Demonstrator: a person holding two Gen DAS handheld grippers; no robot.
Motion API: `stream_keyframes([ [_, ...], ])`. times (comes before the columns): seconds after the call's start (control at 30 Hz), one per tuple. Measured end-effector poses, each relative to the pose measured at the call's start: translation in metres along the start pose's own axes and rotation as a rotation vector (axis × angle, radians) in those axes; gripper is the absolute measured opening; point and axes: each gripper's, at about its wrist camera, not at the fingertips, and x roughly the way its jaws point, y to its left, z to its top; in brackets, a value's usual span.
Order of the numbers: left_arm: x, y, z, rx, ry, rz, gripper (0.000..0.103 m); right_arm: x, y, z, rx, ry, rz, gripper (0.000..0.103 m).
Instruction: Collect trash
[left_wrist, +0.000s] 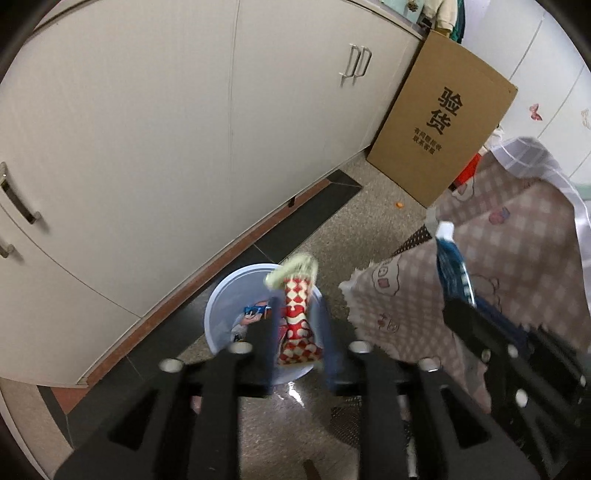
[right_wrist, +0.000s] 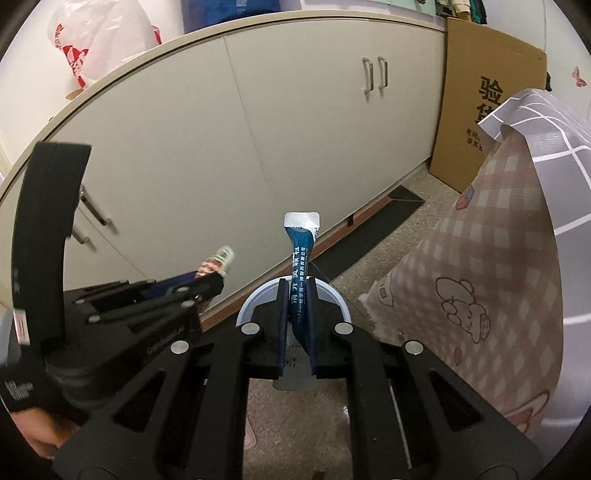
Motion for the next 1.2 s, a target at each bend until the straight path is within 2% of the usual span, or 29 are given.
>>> stream_keyframes([
  [0.07,-0.001,0.004,0.002,-0.023,-0.015,0.013,0.068,0.004,-0.004,0.001,0.012,0.004,0.004,0.009],
  [0.2,0.002,0.01,0.002,-0.046,-0.005,0.007,0.07,0.008,-0.009,-0.002,0.024,0.022,0.016,0.009],
  [0.5,-0.012,0.031,-0.012,-0.078,-0.024,0.076,0.077,0.009,0.002,-0.007,0.02,0.035,0.054,0.01],
  [0.7,-0.02,0.04,-0.017,-0.09,-0.037,0.1,0.08,0.003,0.013,0.001,0.016,0.005,0.082,0.01],
  [0.9,-0.029,0.056,-0.018,-0.126,-0.055,0.136,0.082,0.001,0.017,0.014,0.039,-0.069,0.099,0.011],
  [0.93,-0.031,0.058,-0.018,-0.131,-0.058,0.141,0.082,0.004,0.017,0.016,0.045,-0.078,0.101,0.014],
  [1.0,-0.032,0.059,-0.018,-0.135,-0.06,0.157,0.082,0.008,0.016,0.019,0.052,-0.079,0.091,0.048],
  [1.03,-0.034,0.06,-0.018,-0.137,-0.062,0.165,0.082,0.009,0.015,0.019,0.059,-0.082,0.074,0.074],
  [1.1,-0.036,0.058,-0.017,-0.142,-0.065,0.172,0.083,0.005,0.014,0.019,0.067,-0.11,0.05,0.074],
  [1.2,-0.04,0.054,-0.015,-0.139,-0.074,0.177,0.083,-0.003,0.01,0.018,0.068,-0.099,0.048,0.074],
])
